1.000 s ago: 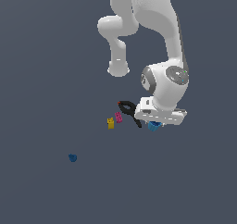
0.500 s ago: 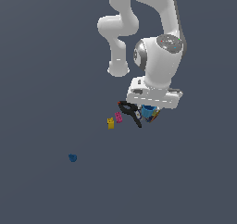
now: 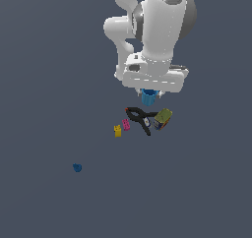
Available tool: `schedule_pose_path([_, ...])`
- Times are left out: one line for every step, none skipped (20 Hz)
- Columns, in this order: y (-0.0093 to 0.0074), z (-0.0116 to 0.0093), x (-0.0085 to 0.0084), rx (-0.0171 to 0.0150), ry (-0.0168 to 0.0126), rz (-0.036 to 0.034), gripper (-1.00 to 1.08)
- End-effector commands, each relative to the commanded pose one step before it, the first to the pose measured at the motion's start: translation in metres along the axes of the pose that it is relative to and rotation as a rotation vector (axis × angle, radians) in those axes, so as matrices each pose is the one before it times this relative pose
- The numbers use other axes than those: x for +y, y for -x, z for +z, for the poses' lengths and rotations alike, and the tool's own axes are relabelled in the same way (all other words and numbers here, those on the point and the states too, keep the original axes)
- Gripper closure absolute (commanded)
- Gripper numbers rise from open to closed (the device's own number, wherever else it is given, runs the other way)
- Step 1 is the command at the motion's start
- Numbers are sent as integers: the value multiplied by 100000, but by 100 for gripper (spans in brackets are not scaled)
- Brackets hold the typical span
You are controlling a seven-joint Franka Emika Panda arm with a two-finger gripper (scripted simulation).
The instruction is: Pick up a designated object from a clutter of objects.
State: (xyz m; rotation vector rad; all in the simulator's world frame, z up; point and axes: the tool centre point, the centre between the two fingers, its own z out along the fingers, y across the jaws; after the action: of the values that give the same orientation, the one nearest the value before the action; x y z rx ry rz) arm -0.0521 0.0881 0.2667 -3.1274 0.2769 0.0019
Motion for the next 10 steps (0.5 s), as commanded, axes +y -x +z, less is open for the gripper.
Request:
schedule_pose_path([655,-2411,1315,59,-107,-14,108])
schedule_pose_path([231,-905,497,0,0,0,108])
schedule_pose_path([221,-881,484,0,0,0,108])
schedule_pose_path([210,-856,470,0,0,0,108])
schedule_pose_path([200,-827,455,0,0,0,108])
schedule_pose_path([190,-793,437,0,0,0,108])
schedule_pose_path([180,-756,417,0,0,0,108])
schedule_pose_path([169,-721,398,0,0,0,108])
schedule_pose_path([145,-684,399,-2,27,63,108])
schedule_pose_path([138,-653,361,0,0,0,108])
